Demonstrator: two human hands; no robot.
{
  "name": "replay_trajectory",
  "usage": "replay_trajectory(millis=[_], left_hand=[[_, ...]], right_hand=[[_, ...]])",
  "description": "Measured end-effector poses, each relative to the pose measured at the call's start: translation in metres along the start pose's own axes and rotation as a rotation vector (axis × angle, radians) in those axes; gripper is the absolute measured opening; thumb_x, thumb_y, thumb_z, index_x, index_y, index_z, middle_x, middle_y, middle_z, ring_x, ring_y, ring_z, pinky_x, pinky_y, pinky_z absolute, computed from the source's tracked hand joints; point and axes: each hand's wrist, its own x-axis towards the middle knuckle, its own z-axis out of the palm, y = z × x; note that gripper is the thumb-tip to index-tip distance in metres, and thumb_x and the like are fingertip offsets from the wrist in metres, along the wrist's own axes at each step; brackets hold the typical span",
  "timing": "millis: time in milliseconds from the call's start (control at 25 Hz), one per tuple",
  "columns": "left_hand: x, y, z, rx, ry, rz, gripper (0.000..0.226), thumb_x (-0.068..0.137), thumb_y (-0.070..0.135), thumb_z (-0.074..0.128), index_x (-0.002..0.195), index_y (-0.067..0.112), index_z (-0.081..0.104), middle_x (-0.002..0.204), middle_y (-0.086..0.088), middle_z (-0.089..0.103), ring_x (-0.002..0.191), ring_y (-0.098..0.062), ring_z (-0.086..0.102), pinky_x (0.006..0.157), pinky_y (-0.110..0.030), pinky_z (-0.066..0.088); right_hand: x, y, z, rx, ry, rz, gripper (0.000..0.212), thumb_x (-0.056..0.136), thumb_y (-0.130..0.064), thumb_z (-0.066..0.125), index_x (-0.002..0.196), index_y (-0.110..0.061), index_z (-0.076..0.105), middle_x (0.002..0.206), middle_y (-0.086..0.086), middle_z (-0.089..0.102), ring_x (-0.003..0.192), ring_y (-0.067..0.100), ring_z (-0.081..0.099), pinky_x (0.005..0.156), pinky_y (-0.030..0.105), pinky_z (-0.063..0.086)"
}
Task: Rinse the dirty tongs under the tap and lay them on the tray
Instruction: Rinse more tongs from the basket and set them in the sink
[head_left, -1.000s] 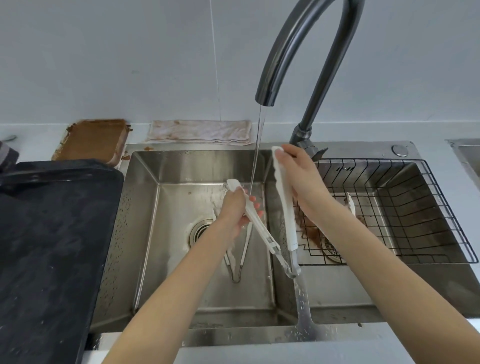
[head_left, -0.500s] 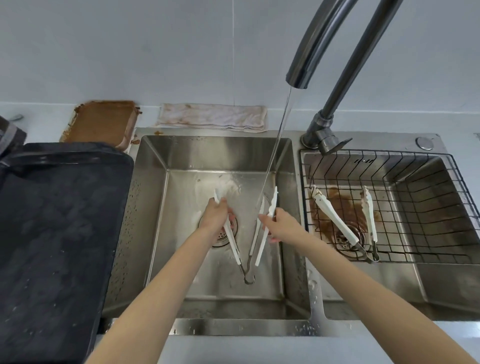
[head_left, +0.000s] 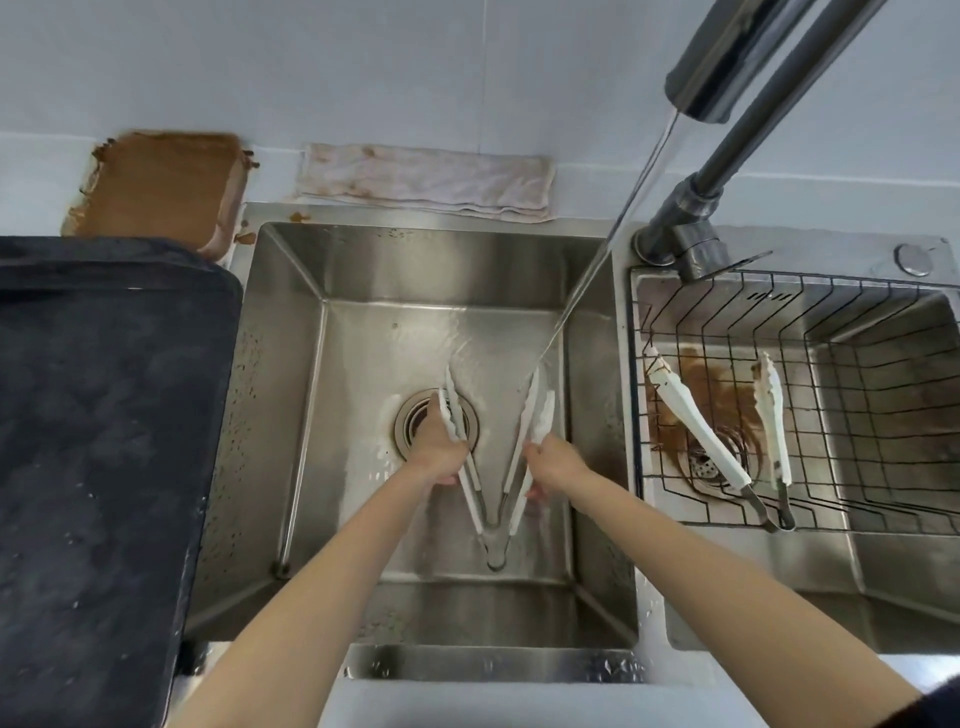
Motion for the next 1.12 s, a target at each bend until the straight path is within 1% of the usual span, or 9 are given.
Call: replay_trajectory(millis=[80, 160, 240, 520, 680, 800, 920, 1040, 1120], left_hand=[[0.006, -0.001, 0.001, 0.083, 0.049, 0.051, 0.068, 0.089, 0.003, 0.05, 0.149, 0.017, 0.02, 0.127, -0.012, 0.057, 0.112, -0.033, 0.059, 0.09, -0.037, 0.052], [0.01, 0.0, 0.003, 0.18, 0.079, 0.091, 0.076, 0.092, 0.005, 0.049, 0.151, 0.016, 0.003, 0.139, -0.015, 0.047, 0.122, -0.033, 0.051, 0.094, -0.032, 0.043], [0.014, 0.0, 0.003, 0.216, 0.092, 0.095, 0.076, 0.093, 0.008, 0.049, 0.151, 0.015, -0.001, 0.145, -0.016, 0.041, 0.124, -0.033, 0.05, 0.092, -0.03, 0.042], [0.03, -0.01, 0.005, 0.161, 0.108, 0.063, 0.072, 0.09, 0.007, 0.054, 0.15, 0.01, 0.015, 0.142, -0.012, 0.048, 0.128, -0.029, 0.047, 0.102, -0.032, 0.038], [0.035, -0.016, 0.002, 0.129, 0.092, 0.026, 0.057, 0.089, 0.009, 0.054, 0.142, 0.007, 0.032, 0.122, -0.016, 0.062, 0.109, -0.033, 0.06, 0.094, -0.041, 0.049], [0.03, -0.013, -0.002, 0.158, 0.091, 0.037, 0.042, 0.089, 0.01, 0.052, 0.131, 0.008, 0.046, 0.116, -0.015, 0.065, 0.106, -0.032, 0.061, 0.087, -0.032, 0.046], [0.022, -0.008, -0.004, 0.221, 0.051, 0.063, 0.035, 0.089, 0.01, 0.05, 0.124, 0.007, 0.053, 0.113, -0.015, 0.066, 0.11, -0.032, 0.059, 0.084, -0.026, 0.04], [0.009, 0.003, -0.009, 0.314, 0.05, 0.142, 0.029, 0.088, 0.008, 0.048, 0.116, 0.006, 0.055, 0.107, -0.008, 0.066, 0.117, -0.03, 0.056, 0.083, -0.025, 0.038], [-0.006, 0.015, -0.012, 0.433, 0.048, 0.205, 0.044, 0.091, 0.011, 0.046, 0.135, 0.006, 0.044, 0.131, -0.01, 0.057, 0.128, -0.027, 0.048, 0.096, -0.026, 0.036]], right_hand=[[0.008, 0.005, 0.002, 0.025, 0.001, 0.04, 0.036, 0.099, -0.02, 0.036, 0.119, 0.007, 0.049, 0.1, 0.02, 0.06, 0.075, 0.028, 0.06, 0.081, 0.038, 0.058], [0.015, 0.006, 0.002, 0.045, 0.001, 0.093, 0.035, 0.098, -0.018, 0.038, 0.119, 0.007, 0.049, 0.098, 0.018, 0.054, 0.074, 0.027, 0.058, 0.079, 0.047, 0.057], [0.021, 0.006, 0.001, 0.047, -0.003, 0.118, 0.033, 0.098, -0.017, 0.039, 0.121, 0.005, 0.048, 0.1, 0.016, 0.05, 0.074, 0.024, 0.057, 0.072, 0.04, 0.057], [0.031, 0.005, 0.002, -0.015, 0.028, 0.111, 0.032, 0.095, -0.019, 0.048, 0.118, 0.004, 0.054, 0.12, 0.023, 0.061, 0.101, 0.034, 0.065, 0.069, 0.035, 0.058], [0.03, 0.01, 0.005, -0.035, 0.017, 0.101, 0.026, 0.095, -0.011, 0.046, 0.116, 0.002, 0.056, 0.119, 0.022, 0.061, 0.099, 0.032, 0.064, 0.078, 0.035, 0.058], [0.027, 0.011, 0.003, -0.092, 0.016, 0.055, 0.014, 0.094, -0.013, 0.045, 0.094, -0.004, 0.056, 0.1, 0.016, 0.064, 0.086, 0.026, 0.062, 0.076, 0.034, 0.057], [0.018, 0.001, -0.003, -0.2, 0.018, -0.006, 0.017, 0.094, -0.017, 0.042, 0.082, -0.008, 0.049, 0.078, 0.004, 0.052, 0.09, 0.028, 0.058, 0.057, 0.024, 0.043], [-0.004, -0.009, -0.013, -0.325, 0.081, -0.154, 0.041, 0.095, -0.017, 0.04, 0.133, 0.0, 0.039, 0.131, 0.018, 0.049, 0.126, 0.032, 0.046, 0.093, 0.029, 0.043], [-0.023, -0.016, -0.022, -0.382, 0.118, -0.282, 0.055, 0.096, -0.017, 0.039, 0.146, -0.002, 0.023, 0.15, 0.017, 0.032, 0.136, 0.031, 0.036, 0.106, 0.03, 0.034]])
